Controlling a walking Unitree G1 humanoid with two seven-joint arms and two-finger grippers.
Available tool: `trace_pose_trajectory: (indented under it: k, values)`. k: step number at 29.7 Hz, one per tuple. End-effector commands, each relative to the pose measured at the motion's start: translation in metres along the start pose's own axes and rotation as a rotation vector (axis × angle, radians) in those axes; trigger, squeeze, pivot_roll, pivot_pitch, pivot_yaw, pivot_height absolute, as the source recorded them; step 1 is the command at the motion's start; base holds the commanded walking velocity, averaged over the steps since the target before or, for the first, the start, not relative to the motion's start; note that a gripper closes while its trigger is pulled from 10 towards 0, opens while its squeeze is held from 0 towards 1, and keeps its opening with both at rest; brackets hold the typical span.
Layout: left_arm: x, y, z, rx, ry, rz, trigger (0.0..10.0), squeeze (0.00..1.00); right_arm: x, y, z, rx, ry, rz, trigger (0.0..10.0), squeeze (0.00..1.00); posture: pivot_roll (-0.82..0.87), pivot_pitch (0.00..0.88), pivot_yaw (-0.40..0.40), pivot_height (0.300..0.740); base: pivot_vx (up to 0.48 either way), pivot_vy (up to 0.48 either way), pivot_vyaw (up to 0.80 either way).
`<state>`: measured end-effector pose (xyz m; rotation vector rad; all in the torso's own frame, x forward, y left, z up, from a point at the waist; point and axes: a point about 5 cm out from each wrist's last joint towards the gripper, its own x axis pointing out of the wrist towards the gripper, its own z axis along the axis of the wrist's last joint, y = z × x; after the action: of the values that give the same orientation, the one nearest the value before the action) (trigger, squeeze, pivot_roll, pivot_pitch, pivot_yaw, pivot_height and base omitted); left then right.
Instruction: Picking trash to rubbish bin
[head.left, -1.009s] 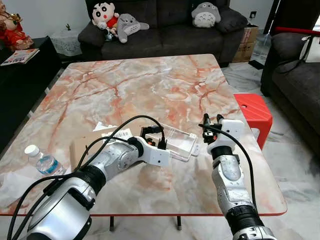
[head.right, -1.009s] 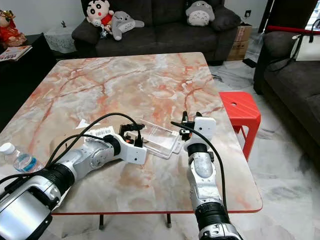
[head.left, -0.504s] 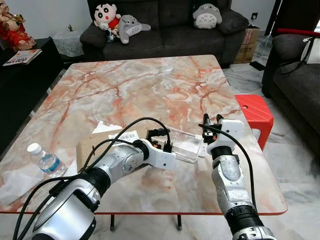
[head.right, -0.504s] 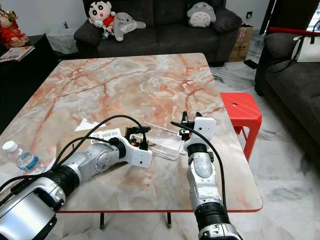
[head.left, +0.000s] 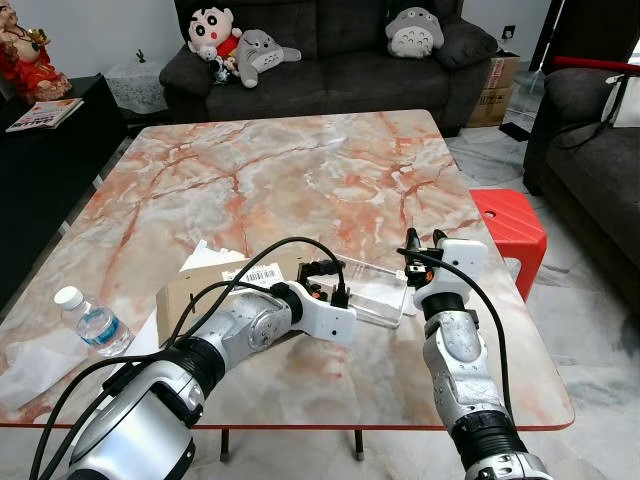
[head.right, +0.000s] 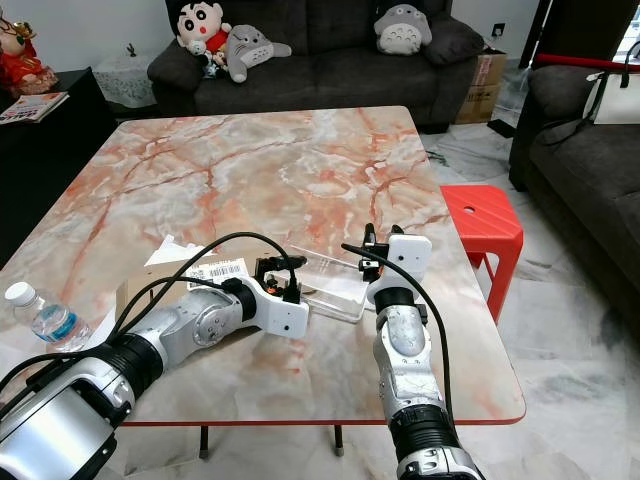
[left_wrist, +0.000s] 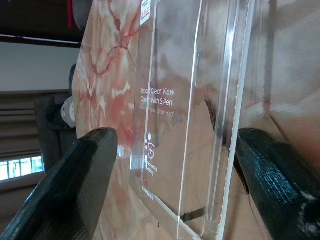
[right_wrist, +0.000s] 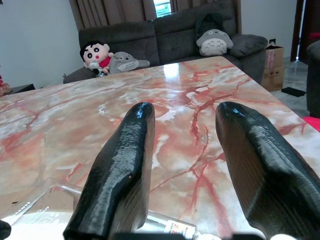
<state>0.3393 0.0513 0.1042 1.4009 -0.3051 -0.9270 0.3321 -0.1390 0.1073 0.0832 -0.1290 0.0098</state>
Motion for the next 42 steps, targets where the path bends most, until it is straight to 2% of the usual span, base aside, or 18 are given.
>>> trace_pose_trajectory:
  k: [1,23,30,31,33,34,39,42]
  values:
    - [-0.002,-0.011,-0.002,0.006,0.013,-0.055,0.0,0.0,0.002,0.003,0.002,0.013,-0.009,0.004,10.0,0.0,0.08,0.016,0.089,0.74,0.0,0.0,0.0]
    - [-0.002,-0.011,-0.002,-0.006,0.005,-0.052,0.0,0.0,0.002,0.003,0.001,0.016,-0.007,0.001,10.0,0.0,0.08,0.014,0.09,0.74,0.0,0.0,0.0]
    - [-0.001,0.013,-0.003,-0.008,0.022,0.143,0.0,0.0,0.002,0.002,0.002,0.016,-0.008,0.001,10.0,0.0,0.08,0.014,0.09,0.74,0.0,0.0,0.0]
    - [-0.001,0.017,-0.003,-0.013,0.024,0.17,0.4,0.0,0.002,0.002,0.002,0.016,-0.008,0.001,10.0,0.0,0.08,0.014,0.09,0.74,0.0,0.0,0.0]
    - [-0.001,0.023,-0.002,-0.025,0.03,0.223,7.6,0.0,0.003,0.002,0.002,0.016,-0.009,0.0,10.0,0.0,0.08,0.014,0.09,0.74,0.0,0.0,0.0]
    - [-0.001,0.025,-0.002,-0.025,0.032,0.245,10.0,0.0,0.002,0.002,0.002,0.016,-0.009,0.0,10.0,0.0,0.08,0.012,0.089,0.74,0.0,0.0,0.0]
    - [-0.002,0.029,-0.006,-0.064,0.068,0.312,10.0,0.0,0.002,0.002,0.002,0.016,-0.011,0.0,10.0,0.0,0.08,0.012,0.09,0.74,0.0,0.0,0.0]
    - [-0.003,0.03,-0.012,-0.168,0.114,0.379,10.0,0.0,0.002,0.002,0.003,0.02,-0.017,-0.003,10.0,0.0,0.08,0.012,0.09,0.74,0.0,0.0,0.0]
